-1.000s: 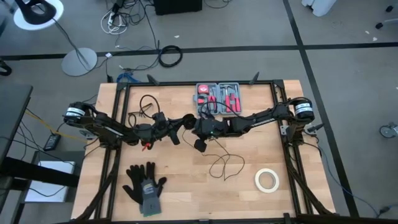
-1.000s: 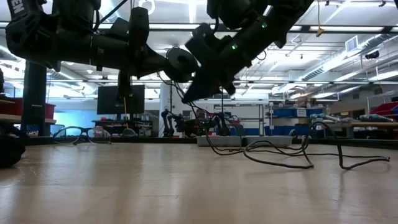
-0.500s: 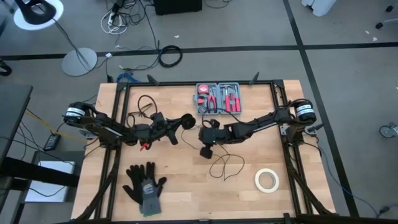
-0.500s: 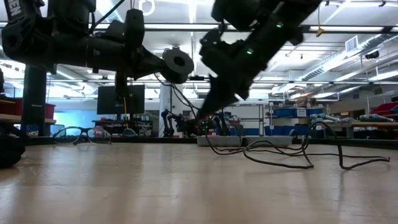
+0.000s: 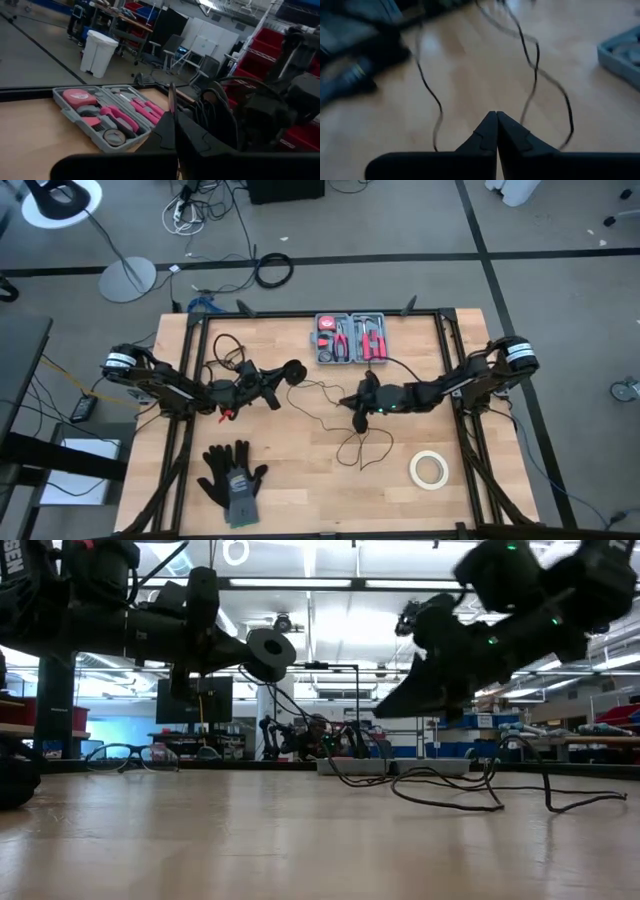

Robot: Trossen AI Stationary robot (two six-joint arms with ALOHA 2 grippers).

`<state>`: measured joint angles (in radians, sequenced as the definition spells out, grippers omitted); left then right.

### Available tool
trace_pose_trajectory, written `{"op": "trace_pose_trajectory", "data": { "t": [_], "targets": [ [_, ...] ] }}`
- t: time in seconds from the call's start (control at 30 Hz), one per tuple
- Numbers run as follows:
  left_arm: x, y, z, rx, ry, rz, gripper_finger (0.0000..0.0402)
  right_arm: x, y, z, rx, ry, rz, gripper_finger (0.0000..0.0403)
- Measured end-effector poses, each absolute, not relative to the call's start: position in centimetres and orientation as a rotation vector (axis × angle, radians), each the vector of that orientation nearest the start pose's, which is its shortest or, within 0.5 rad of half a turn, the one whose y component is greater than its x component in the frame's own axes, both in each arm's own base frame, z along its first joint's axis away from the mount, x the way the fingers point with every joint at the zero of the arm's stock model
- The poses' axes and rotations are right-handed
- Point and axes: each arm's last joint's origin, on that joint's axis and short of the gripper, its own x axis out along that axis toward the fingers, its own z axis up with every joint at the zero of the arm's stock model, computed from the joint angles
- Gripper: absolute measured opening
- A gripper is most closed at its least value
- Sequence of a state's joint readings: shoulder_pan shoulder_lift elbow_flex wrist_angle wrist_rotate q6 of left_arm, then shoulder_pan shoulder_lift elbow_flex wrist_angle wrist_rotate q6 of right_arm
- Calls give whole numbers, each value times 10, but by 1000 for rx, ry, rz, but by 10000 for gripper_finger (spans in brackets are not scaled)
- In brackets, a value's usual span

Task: Coil cords
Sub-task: Coil the black wire onto the black spool

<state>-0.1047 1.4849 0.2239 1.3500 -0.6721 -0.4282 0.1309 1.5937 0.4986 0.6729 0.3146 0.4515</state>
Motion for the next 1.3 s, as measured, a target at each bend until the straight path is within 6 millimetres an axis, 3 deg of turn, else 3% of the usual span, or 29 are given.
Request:
{"op": "trace_pose_trajectory", "data": {
  "t": [0.17,0.47,0.7,0.87,0.97,1.13,1.3],
  "targets": [
    [220,-5,159,-444,-205,556,0,286,26,128,356,185,-235,18],
    [219,-4,159,-429,-201,585,0,344,32,129,273,94,-205,84],
    [219,-4,158,-433,-196,594,0,386,31,131,276,87,-38,151],
    [219,-4,158,-438,-200,603,0,404,27,124,263,245,-49,173],
    [219,-4,158,-437,-198,602,0,406,22,125,269,338,-79,152],
    [219,-4,158,-419,-194,605,0,398,19,145,245,417,-125,21],
    [219,-3,159,-416,-199,609,0,367,17,167,212,665,-299,3]
  ]
}}
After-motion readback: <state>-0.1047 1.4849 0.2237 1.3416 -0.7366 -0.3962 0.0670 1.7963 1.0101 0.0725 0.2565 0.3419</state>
